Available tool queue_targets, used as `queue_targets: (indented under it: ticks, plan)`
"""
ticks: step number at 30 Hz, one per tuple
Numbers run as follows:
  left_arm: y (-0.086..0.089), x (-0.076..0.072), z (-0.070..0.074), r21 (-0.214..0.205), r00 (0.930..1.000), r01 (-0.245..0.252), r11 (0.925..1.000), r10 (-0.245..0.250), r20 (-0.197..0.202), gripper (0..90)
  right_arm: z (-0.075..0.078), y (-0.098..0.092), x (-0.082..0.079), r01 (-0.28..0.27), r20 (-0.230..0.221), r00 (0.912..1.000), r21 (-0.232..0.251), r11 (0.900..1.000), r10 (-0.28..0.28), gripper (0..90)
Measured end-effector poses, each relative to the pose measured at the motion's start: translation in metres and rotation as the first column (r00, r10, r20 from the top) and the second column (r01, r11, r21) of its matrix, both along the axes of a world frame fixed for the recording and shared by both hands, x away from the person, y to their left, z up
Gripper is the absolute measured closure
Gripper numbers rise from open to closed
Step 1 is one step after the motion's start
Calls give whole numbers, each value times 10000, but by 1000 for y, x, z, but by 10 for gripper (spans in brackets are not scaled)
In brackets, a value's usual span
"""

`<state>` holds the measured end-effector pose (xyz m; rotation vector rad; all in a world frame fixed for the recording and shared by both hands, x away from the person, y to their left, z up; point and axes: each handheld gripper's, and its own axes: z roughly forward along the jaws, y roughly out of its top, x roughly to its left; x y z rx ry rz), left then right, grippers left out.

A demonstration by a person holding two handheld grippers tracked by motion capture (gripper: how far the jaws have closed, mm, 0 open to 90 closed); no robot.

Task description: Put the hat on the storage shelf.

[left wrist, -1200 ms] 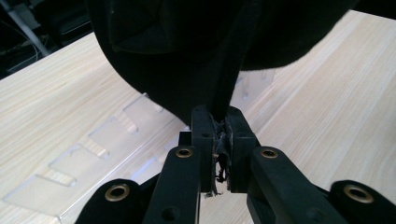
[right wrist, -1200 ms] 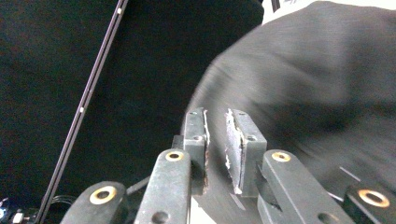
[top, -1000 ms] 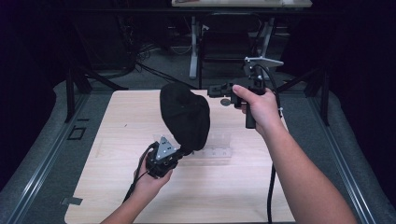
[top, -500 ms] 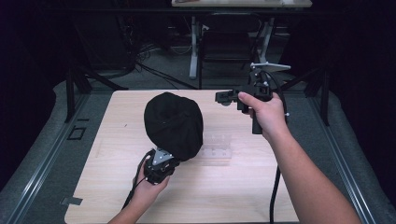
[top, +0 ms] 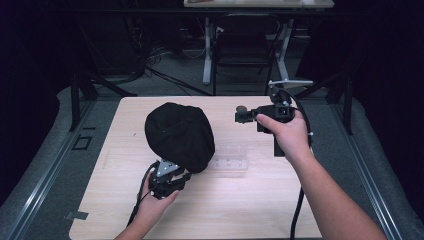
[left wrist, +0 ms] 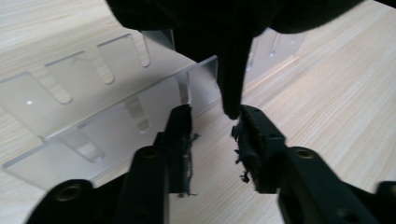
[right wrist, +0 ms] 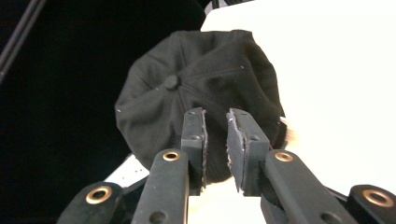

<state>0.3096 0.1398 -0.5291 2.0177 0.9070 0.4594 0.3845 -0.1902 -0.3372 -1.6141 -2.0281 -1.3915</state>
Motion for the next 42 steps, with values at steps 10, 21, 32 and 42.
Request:
queue_targets:
  ticks: [10,21,32,42]
  plan:
    - [17,-11,6,-79,9996,-255,9996,255,-110,499,-18,-7,-14,280,425,9988,-988,9947,-239,750]
    - [40,-13,2,-324,9966,-669,9972,652,-496,491,-50,-16,-34,459,857,9958,-1780,9830,-310,739]
    - [49,-14,-4,-123,9966,-683,9976,677,-462,491,-84,-16,-62,908,1860,9818,-2861,9539,-376,709]
    - [53,-13,-8,-111,9955,-770,9970,763,-561,489,-112,-18,-80,1256,2602,9650,-3514,9277,-321,676]
